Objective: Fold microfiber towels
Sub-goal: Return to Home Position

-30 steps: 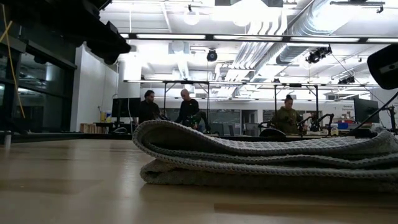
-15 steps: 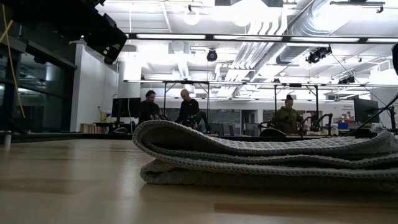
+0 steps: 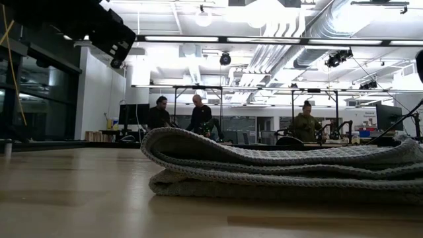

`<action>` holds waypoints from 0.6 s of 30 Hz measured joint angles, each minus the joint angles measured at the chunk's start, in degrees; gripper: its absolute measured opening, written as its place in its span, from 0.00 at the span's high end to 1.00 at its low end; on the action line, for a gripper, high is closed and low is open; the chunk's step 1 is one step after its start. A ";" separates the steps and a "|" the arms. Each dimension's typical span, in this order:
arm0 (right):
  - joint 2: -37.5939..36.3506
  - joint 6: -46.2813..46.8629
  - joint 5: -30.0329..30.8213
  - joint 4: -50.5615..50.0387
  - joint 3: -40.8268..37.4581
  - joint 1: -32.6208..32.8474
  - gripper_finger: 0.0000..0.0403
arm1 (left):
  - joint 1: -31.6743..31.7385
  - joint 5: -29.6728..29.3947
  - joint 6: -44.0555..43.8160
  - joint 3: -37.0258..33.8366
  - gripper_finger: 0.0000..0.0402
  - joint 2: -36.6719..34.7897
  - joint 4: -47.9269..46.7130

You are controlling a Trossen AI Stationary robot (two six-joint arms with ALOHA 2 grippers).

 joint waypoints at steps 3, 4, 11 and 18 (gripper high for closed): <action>0.00 0.00 0.32 0.32 0.00 0.00 0.99 | 0.00 0.00 -0.03 0.00 0.65 0.00 0.27; 0.00 0.00 0.31 0.42 0.00 0.00 0.99 | 0.00 0.02 -0.02 0.00 0.65 0.00 0.27; 0.00 0.00 0.28 0.71 0.00 0.00 0.99 | -1.28 0.39 1.04 -5.17 0.65 -0.04 9.68; 0.00 0.00 0.31 0.81 0.00 -0.02 0.99 | -5.15 0.39 -0.90 -11.69 0.65 -1.37 16.31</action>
